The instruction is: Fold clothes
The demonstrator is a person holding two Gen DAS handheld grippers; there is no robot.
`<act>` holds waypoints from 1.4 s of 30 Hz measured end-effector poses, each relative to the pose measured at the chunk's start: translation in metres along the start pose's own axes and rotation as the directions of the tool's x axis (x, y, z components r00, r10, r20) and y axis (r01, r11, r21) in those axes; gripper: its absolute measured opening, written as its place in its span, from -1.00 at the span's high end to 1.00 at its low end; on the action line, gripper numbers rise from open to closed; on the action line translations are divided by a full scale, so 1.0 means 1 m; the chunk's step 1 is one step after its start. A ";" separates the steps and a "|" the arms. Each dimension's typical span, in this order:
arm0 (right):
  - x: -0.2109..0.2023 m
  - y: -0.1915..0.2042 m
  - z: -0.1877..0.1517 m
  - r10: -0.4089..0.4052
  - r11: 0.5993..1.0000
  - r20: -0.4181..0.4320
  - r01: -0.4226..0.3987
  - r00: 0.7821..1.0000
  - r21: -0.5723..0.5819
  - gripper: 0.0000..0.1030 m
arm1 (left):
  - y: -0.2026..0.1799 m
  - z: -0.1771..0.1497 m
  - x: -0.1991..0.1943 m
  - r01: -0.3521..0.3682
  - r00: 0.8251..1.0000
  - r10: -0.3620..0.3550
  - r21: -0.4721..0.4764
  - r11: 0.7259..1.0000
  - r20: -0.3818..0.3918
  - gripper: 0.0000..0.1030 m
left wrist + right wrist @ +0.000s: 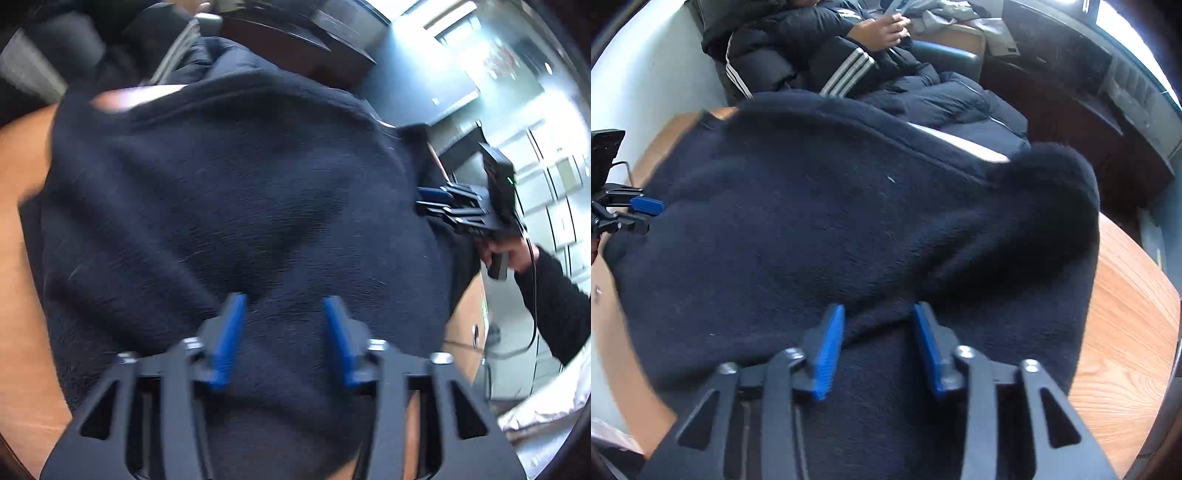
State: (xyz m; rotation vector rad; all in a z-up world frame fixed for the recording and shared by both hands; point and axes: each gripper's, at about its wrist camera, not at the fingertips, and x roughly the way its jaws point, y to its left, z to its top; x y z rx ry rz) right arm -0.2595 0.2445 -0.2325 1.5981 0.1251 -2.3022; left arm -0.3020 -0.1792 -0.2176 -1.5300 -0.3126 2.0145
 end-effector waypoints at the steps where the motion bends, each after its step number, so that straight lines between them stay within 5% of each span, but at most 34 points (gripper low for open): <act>1: 0.001 -0.003 -0.008 -0.012 1.000 0.009 0.012 1.000 -0.003 0.40 | 0.013 -0.001 -0.003 0.005 1.000 -0.004 -0.048 0.999 0.013 0.95; 3: -0.008 -0.012 -0.012 -0.047 0.999 -0.001 0.047 0.999 0.010 0.77 | 0.049 -0.006 -0.013 0.096 0.995 -0.088 -0.201 0.975 0.046 0.94; 4: -0.013 -0.017 -0.014 -0.065 0.998 -0.006 0.065 0.998 0.017 1.00 | 0.049 -0.007 -0.015 0.085 0.996 -0.078 -0.186 0.979 0.044 0.94; 8: -0.040 -0.018 -0.019 -0.122 0.992 0.011 0.122 0.992 0.025 0.98 | 0.015 -0.006 -0.026 -0.089 0.995 0.090 -0.035 0.995 0.032 0.91; 10: -0.059 0.002 -0.018 -0.125 0.992 0.074 0.126 0.989 -0.008 0.82 | -0.001 -0.008 -0.043 -0.096 0.990 0.100 -0.035 0.995 0.105 0.38; 11: -0.069 0.013 -0.021 -0.108 0.994 0.113 0.111 0.988 -0.021 0.68 | -0.007 -0.012 -0.051 -0.085 0.984 0.090 -0.035 0.996 0.157 -0.18; 12: -0.079 0.021 -0.028 -0.091 0.995 0.162 0.095 0.983 -0.012 0.39 | -0.012 -0.018 -0.060 -0.080 0.973 0.083 -0.026 0.996 0.217 -0.49; 14: -0.087 0.023 -0.039 -0.048 0.998 0.215 0.039 0.975 0.047 -0.21 | -0.014 -0.026 -0.070 -0.053 0.962 0.056 -0.018 0.998 0.267 -0.53; 15: -0.087 0.015 -0.049 -0.017 0.995 0.219 -0.005 0.976 0.102 -0.34 | -0.012 -0.029 -0.072 -0.029 0.965 0.033 -0.022 0.999 0.261 -0.53; 17: -0.087 0.002 -0.065 -0.002 0.978 0.181 -0.036 0.983 0.204 -0.34 | -0.005 -0.038 -0.069 0.066 0.979 -0.052 -0.064 0.996 0.196 -0.53; 21: -0.104 -0.045 -0.090 -0.004 0.933 0.173 -0.058 0.985 0.355 -0.42 | 0.007 -0.050 -0.076 0.019 0.987 -0.002 -0.100 0.995 0.160 -0.64; 23: -0.109 -0.067 -0.099 0.032 0.908 0.173 -0.101 0.984 0.407 -0.62 | 0.030 -0.059 -0.086 -0.002 0.982 0.036 -0.182 0.983 0.184 -0.70; 26: -0.091 -0.103 -0.102 0.115 0.840 0.164 -0.184 0.980 0.511 -0.65 | 0.055 -0.068 -0.090 0.002 0.982 0.052 -0.279 0.960 0.183 -0.75; 30: -0.055 -0.118 -0.098 0.216 0.807 0.131 -0.252 0.968 0.534 -0.65 | 0.051 -0.064 -0.089 0.037 0.988 0.003 -0.254 0.966 0.155 -0.73; 33: -0.039 -0.107 -0.094 0.276 0.807 0.107 -0.291 0.955 0.515 -0.65 | 0.009 -0.050 -0.102 0.199 0.958 -0.166 -0.127 0.972 0.235 -0.75; 35: -0.032 -0.101 -0.093 0.317 0.800 0.102 -0.324 0.943 0.506 -0.69 | -0.024 -0.040 -0.107 0.314 0.917 -0.294 -0.033 0.949 0.270 -0.81; 37: -0.022 -0.099 -0.094 0.327 0.794 0.084 -0.322 0.941 0.515 -0.73 | -0.052 -0.024 -0.089 0.386 0.895 -0.377 0.008 0.922 0.239 -0.89; 39: -0.013 -0.101 -0.094 0.358 0.777 0.093 -0.351 0.929 0.522 -0.83 | -0.078 -0.003 -0.050 0.375 0.916 -0.373 0.016 0.927 0.148 -0.87; 42: -0.007 -0.103 -0.093 0.408 0.753 0.119 -0.408 0.905 0.517 -0.90 | -0.094 0.020 0.008 0.267 0.963 -0.267 -0.010 0.964 0.046 -0.83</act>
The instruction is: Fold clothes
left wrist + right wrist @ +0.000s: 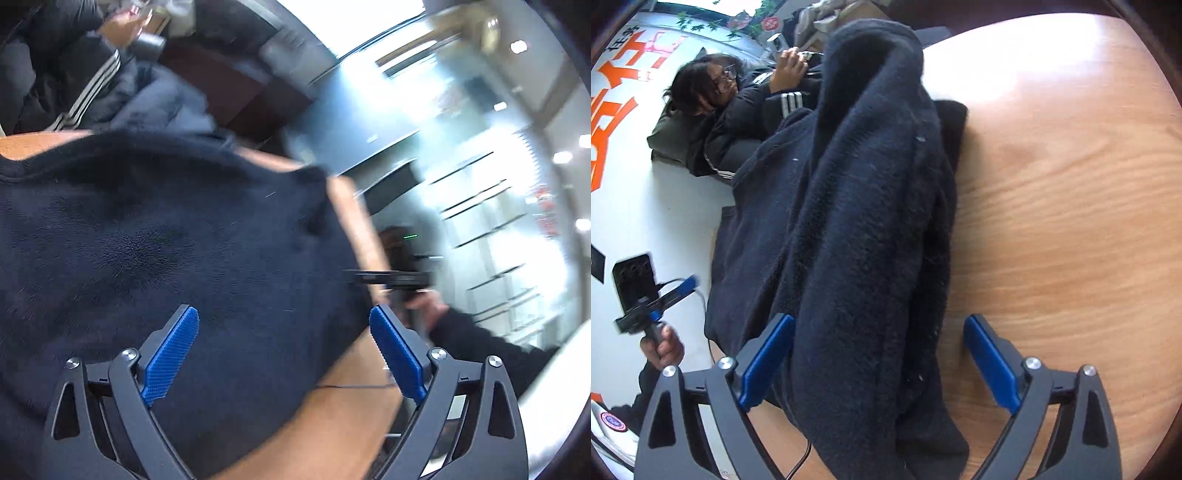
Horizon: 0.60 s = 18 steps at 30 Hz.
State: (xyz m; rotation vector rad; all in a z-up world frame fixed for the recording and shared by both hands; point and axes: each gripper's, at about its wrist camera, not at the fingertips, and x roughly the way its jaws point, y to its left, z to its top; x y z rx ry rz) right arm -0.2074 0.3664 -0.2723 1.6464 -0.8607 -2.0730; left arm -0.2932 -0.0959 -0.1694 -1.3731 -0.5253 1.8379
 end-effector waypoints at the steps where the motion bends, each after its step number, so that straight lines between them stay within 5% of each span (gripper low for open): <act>1: 0.002 0.001 0.002 0.018 1.000 -0.009 -0.018 1.000 -0.011 -0.90 | 0.002 0.006 0.020 -0.045 0.998 0.045 -0.009 0.999 -0.034 -0.83; 4: 0.012 0.005 0.006 0.090 0.996 -0.032 -0.090 0.995 -0.014 -0.88 | 0.018 0.010 0.063 -0.142 0.986 0.138 -0.044 0.989 -0.096 -0.79; 8: 0.025 0.027 0.005 0.008 0.991 -0.066 -0.016 0.998 -0.132 -0.59 | 0.023 -0.004 0.066 -0.121 0.992 0.121 -0.012 0.993 -0.036 -0.75; 10: 0.026 0.025 0.006 -0.014 0.993 -0.079 0.005 0.997 -0.118 -0.13 | 0.025 -0.009 0.062 -0.142 0.990 0.142 -0.012 0.990 -0.020 -0.49; 11: 0.026 0.026 0.005 -0.025 0.992 -0.080 0.015 0.996 -0.122 -0.01 | 0.027 -0.009 0.060 -0.177 0.984 0.177 -0.022 0.984 -0.023 -0.16; 12: 0.026 0.027 0.004 -0.035 0.992 -0.081 0.024 0.996 -0.127 0.08 | 0.031 -0.009 0.058 -0.224 0.974 0.223 -0.034 0.974 -0.029 0.41; 14: 0.026 0.036 0.000 -0.078 0.985 -0.073 0.066 0.994 -0.159 0.20 | 0.038 -0.010 0.053 -0.306 0.952 0.304 -0.054 0.951 -0.042 1.00; 18: 0.015 0.057 -0.006 -0.106 0.978 -0.016 0.101 0.994 -0.182 0.43 | 0.033 -0.020 0.051 -0.308 0.951 0.308 -0.007 0.951 -0.017 1.00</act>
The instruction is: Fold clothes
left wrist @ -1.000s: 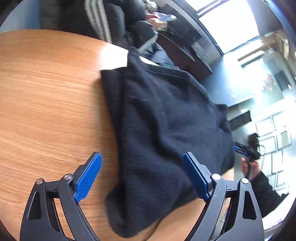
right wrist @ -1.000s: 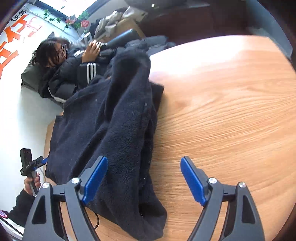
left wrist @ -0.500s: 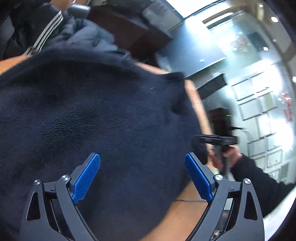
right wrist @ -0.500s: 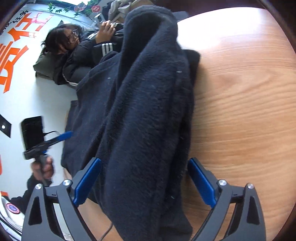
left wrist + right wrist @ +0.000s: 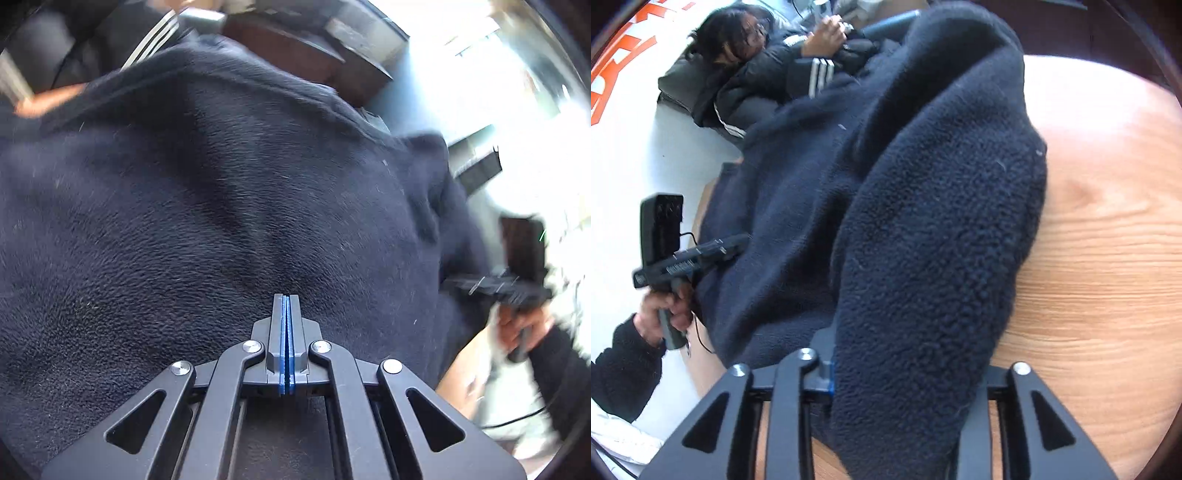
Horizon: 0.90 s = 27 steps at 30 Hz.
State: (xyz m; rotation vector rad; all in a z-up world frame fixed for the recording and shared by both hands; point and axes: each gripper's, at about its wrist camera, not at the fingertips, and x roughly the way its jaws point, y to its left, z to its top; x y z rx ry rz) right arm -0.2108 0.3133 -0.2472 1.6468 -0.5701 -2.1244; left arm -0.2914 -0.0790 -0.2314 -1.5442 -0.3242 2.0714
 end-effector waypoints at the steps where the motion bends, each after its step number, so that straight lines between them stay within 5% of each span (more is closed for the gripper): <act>1: -0.005 0.005 -0.001 -0.001 1.000 0.019 0.001 1.000 -0.003 0.44 | -0.002 -0.003 0.000 -0.010 1.000 0.010 0.017 1.000 0.010 1.00; 4: -0.025 0.029 -0.008 -0.023 0.999 0.080 0.026 0.997 -0.036 0.47 | 0.007 -0.007 -0.002 0.022 0.999 -0.021 -0.025 0.999 0.025 1.00; 9: -0.062 0.098 -0.016 -0.095 0.981 0.162 0.121 0.982 -0.155 0.49 | 0.000 -0.018 -0.004 -0.028 0.999 0.027 0.019 0.999 0.043 0.99; 12: -0.066 0.139 -0.012 -0.097 0.977 0.152 0.123 0.984 -0.174 0.49 | 0.003 -0.024 -0.005 -0.012 0.999 0.013 -0.021 1.000 0.034 0.98; 17: -0.039 0.083 -0.012 -0.155 0.987 0.006 0.155 0.988 0.036 0.48 | 0.011 -0.037 -0.009 0.018 0.999 -0.016 -0.052 0.998 0.035 0.95; 19: -0.017 0.046 -0.021 -0.121 0.982 -0.044 0.126 0.992 0.141 0.45 | 0.015 -0.040 -0.010 0.034 0.999 -0.032 -0.059 0.998 0.026 0.95; 27: -0.009 0.018 -0.040 -0.102 0.986 0.050 0.095 0.994 0.138 -0.29 | 0.022 -0.044 -0.015 0.045 0.999 -0.045 -0.054 0.998 0.007 0.94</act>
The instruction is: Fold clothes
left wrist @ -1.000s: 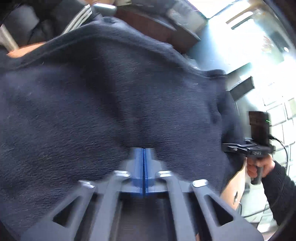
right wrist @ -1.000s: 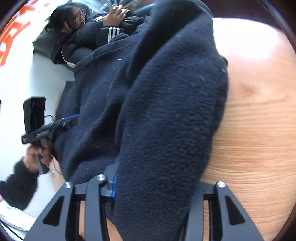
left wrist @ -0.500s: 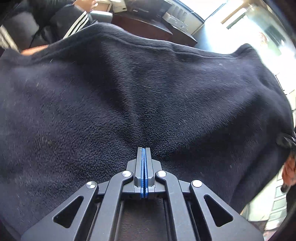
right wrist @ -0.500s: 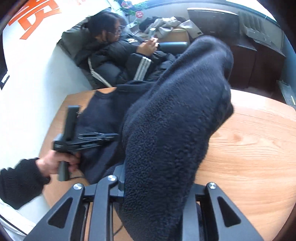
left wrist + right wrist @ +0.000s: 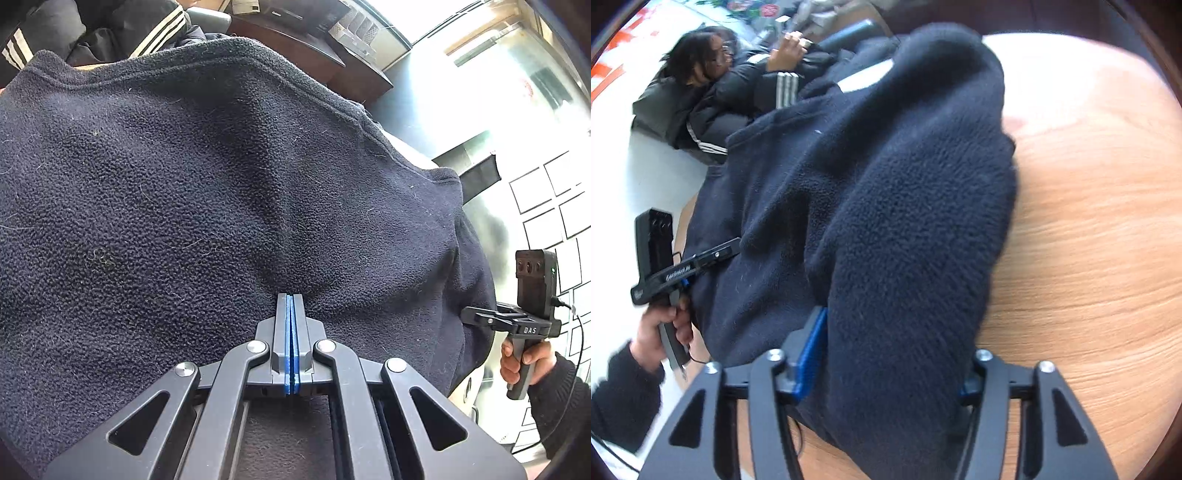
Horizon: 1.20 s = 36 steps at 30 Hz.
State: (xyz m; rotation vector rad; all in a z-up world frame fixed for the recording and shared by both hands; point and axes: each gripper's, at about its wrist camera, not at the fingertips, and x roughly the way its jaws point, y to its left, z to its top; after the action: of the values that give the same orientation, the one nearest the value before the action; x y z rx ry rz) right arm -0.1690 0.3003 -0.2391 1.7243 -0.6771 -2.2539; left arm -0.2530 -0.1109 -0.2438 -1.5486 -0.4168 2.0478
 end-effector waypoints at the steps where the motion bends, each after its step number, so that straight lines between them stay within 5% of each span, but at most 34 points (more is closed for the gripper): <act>1: -0.005 -0.003 -0.003 0.012 1.000 0.020 -0.012 1.000 -0.015 -0.42 | 0.001 0.000 -0.001 0.003 1.000 -0.003 -0.004 1.000 -0.004 0.94; 2: -0.008 -0.011 -0.006 0.027 1.000 0.040 -0.026 0.999 -0.009 -0.69 | 0.002 -0.001 -0.001 0.005 1.000 -0.005 -0.008 1.000 -0.008 0.94; 3: -0.011 -0.019 -0.010 0.041 0.999 0.061 -0.041 0.997 -0.001 -0.75 | 0.003 -0.001 -0.002 0.002 1.000 -0.002 -0.008 1.000 -0.011 0.94; 10: -0.020 -0.074 -0.029 0.244 0.968 0.121 -0.249 0.962 0.023 -0.85 | 0.000 -0.004 -0.006 -0.042 0.998 0.042 0.003 0.999 -0.040 0.94; 13: -0.019 -0.090 -0.034 0.323 0.943 0.155 -0.331 0.934 0.028 -0.90 | -0.005 -0.006 -0.008 -0.077 0.996 0.078 0.020 0.997 -0.043 0.94; 15: -0.023 -0.101 -0.034 0.381 0.918 0.232 -0.395 0.895 0.018 -0.93 | -0.005 -0.008 -0.009 -0.091 0.995 0.092 0.026 0.995 -0.044 0.94; 20: -0.016 -0.101 -0.008 0.389 0.912 0.322 -0.411 0.863 0.000 -0.93 | -0.007 -0.012 -0.013 -0.131 0.990 0.131 0.012 0.991 -0.055 0.94; 23: -0.013 -0.101 0.010 0.392 0.913 0.316 -0.408 0.864 -0.017 -0.93 | -0.009 -0.014 -0.014 -0.160 0.985 0.161 0.023 0.987 -0.067 0.94; 28: -0.011 -0.100 0.013 0.326 0.945 0.238 -0.324 0.915 -0.051 -1.00 | -0.005 -0.017 -0.019 -0.166 0.982 0.167 0.017 0.986 -0.083 0.94; 36: 0.021 -0.068 0.046 0.363 0.932 0.150 -0.361 0.920 -0.040 -0.99 | 0.005 -0.030 -0.031 -0.147 0.988 0.147 -0.008 0.989 -0.054 0.94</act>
State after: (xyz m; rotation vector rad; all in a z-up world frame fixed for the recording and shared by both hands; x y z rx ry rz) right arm -0.2120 0.3603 -0.2807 1.2955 -0.9291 -2.1339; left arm -0.2191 -0.1348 -0.2311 -1.6820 -0.3027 2.1115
